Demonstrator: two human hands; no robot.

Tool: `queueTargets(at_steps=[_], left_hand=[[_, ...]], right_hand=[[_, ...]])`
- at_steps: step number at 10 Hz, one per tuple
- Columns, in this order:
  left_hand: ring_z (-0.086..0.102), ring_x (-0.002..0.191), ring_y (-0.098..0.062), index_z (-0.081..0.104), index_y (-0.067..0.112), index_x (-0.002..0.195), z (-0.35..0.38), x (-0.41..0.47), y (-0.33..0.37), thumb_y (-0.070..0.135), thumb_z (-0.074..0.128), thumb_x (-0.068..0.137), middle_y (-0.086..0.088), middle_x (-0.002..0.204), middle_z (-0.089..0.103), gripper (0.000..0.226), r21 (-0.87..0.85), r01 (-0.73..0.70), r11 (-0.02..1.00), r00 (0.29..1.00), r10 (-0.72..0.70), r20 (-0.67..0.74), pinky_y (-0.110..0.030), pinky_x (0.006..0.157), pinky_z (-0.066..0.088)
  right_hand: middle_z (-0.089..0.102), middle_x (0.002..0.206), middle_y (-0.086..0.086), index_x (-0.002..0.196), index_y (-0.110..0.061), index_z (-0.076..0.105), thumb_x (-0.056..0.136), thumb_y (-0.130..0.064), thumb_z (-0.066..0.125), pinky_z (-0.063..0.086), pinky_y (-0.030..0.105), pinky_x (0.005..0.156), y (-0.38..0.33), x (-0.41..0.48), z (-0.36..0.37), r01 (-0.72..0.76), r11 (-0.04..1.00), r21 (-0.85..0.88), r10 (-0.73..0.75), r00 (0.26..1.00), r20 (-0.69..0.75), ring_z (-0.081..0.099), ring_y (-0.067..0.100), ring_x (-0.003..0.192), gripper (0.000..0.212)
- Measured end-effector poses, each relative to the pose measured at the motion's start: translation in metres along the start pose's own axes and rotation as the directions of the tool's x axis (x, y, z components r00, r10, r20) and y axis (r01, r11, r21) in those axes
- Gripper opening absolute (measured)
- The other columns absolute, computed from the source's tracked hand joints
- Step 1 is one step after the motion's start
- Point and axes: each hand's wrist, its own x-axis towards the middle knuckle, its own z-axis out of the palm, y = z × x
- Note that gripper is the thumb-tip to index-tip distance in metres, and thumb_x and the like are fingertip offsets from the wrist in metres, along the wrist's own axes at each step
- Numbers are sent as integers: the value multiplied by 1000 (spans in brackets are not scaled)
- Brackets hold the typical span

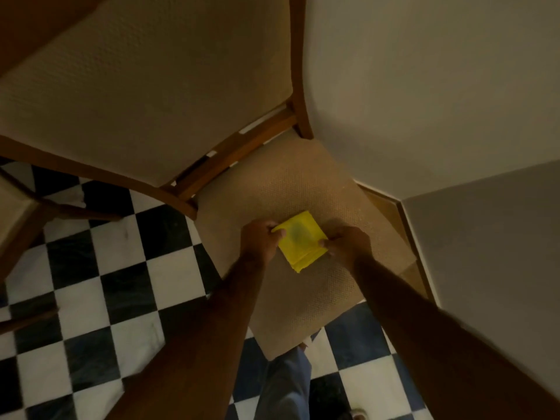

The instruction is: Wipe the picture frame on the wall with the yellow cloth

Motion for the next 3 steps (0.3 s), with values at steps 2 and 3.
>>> queueTargets(at_steps=[2, 3], left_hand=[[54, 123, -31, 54, 17, 135, 6, -10, 7, 44, 58, 93, -11, 141, 53, 49, 800, -118, 588, 960, 274, -60, -47, 91, 48], [43, 138, -32, 42, 15, 147, 4, -20, 23, 47, 55, 94, -11, 154, 43, 63, 834, -231, 501, 925, 379, 29, -54, 105, 40]], right_hand=[[54, 141, 16, 141, -9, 48, 85, -49, 67, 48, 48, 101, -4, -12, 4, 152, 838, -525, -284, 942, -181, 50, 36, 133, 71], [33, 161, 20, 154, -7, 29, 89, -59, 54, 33, 51, 116, -9, -27, -6, 138, 713, -688, -401, 884, -238, 29, 38, 151, 87]])
